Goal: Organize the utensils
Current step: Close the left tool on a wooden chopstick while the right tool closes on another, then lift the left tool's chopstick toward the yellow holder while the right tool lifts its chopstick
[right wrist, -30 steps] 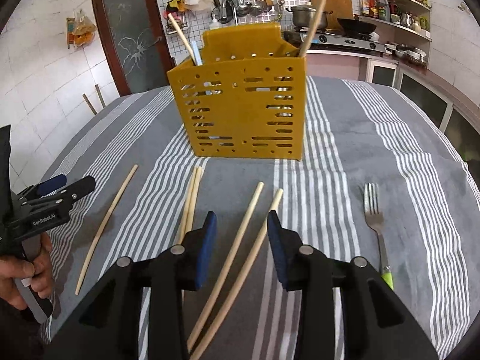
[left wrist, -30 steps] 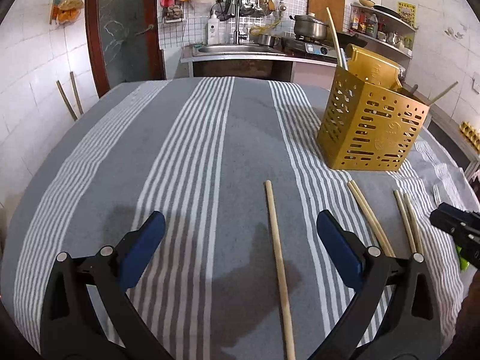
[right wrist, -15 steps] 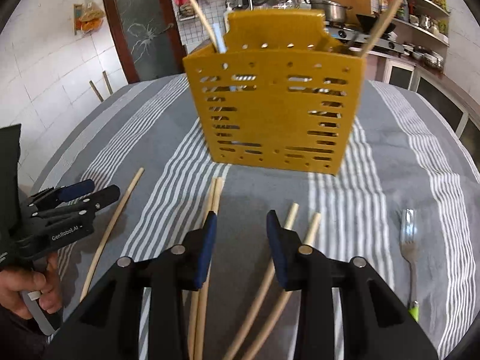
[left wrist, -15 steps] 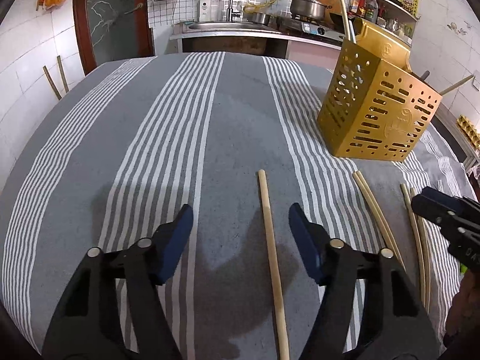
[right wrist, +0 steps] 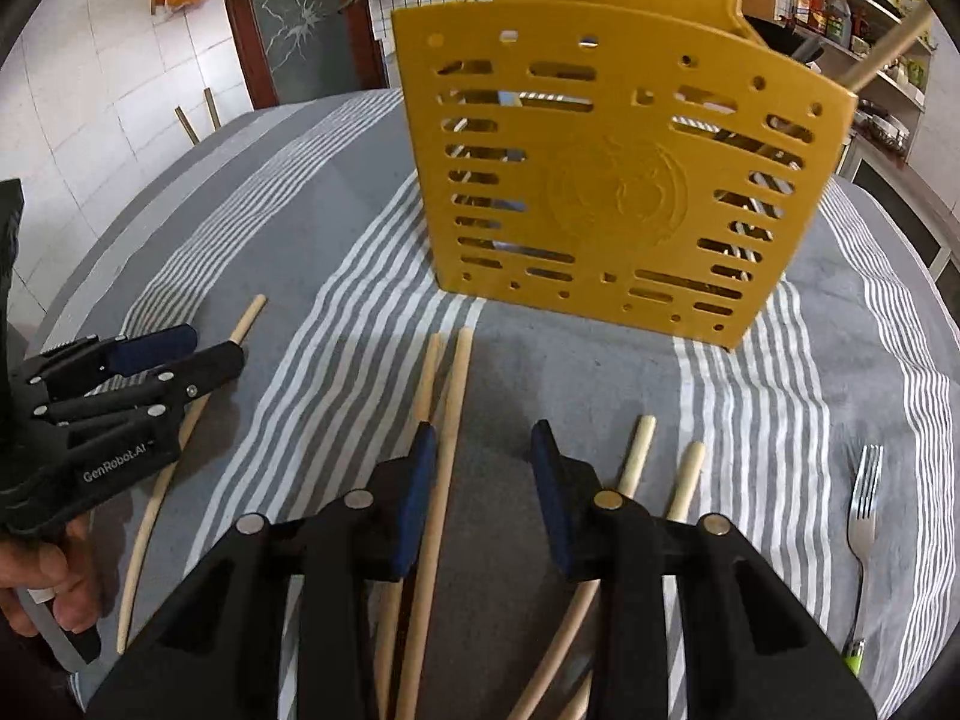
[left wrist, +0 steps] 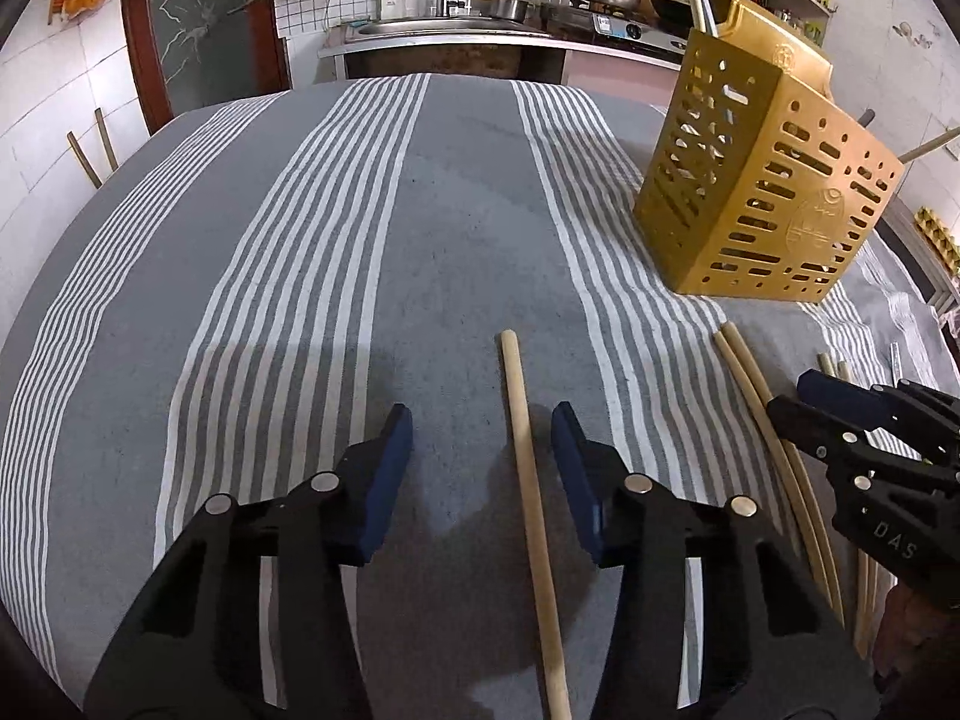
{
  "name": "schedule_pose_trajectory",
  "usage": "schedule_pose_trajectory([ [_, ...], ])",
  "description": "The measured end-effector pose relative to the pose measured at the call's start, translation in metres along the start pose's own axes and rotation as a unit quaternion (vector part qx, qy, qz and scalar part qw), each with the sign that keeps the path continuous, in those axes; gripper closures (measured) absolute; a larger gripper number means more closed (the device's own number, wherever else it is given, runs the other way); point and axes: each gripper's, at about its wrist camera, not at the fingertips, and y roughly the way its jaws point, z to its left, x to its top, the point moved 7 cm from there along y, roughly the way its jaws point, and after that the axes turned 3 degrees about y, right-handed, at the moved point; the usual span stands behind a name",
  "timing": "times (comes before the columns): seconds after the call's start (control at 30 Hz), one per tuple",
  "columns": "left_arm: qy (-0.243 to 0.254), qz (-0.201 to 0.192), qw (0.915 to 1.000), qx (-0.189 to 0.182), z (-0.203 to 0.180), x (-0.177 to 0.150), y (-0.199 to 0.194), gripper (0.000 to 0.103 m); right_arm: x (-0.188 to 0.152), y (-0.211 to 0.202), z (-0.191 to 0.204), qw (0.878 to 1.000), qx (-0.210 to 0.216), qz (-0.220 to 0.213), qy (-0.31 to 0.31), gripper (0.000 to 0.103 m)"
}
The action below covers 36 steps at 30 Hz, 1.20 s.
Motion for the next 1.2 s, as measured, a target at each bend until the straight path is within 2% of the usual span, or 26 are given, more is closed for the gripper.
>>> schedule_pose_trajectory([
  [0.1, 0.000, 0.002, 1.0000, 0.000, 0.000, 0.005, 0.003, 0.056, 0.005, 0.007, 0.003, 1.000, -0.002, 0.005, -0.005, 0.074],
  [0.33, 0.002, 0.010, 0.9999, -0.002, -0.001, 0.015, 0.012, 0.057, 0.021, 0.021, 0.008, 1.000, -0.003, 0.022, -0.003, 0.075],
  [0.47, 0.009, 0.011, 0.9999, 0.004, -0.003, 0.013, 0.017, 0.076, 0.023, 0.029, 0.012, 0.999, -0.015, 0.028, -0.009, 0.078],
  [0.57, 0.005, 0.015, 0.9999, 0.003, -0.001, 0.015, 0.018, 0.095, 0.027, 0.031, 0.011, 0.999, -0.017, 0.028, 0.002, 0.092],
  [0.6, 0.004, 0.016, 0.9999, 0.000, -0.001, 0.015, 0.019, 0.097, 0.028, 0.032, 0.011, 0.999, -0.016, 0.028, 0.005, 0.096],
  [0.87, -0.009, 0.018, 0.9997, -0.012, -0.001, 0.019, 0.016, 0.099, 0.035, 0.030, 0.006, 0.999, 0.003, 0.025, 0.024, 0.097],
  [0.97, -0.014, 0.006, 0.9997, -0.017, -0.001, 0.024, 0.006, 0.099, 0.036, 0.021, 0.006, 0.999, 0.015, 0.015, 0.030, 0.097],
  [1.2, -0.018, -0.032, 0.9991, -0.018, -0.006, 0.035, -0.027, 0.099, 0.043, -0.021, 0.005, 0.997, 0.055, -0.045, 0.039, 0.097],
])
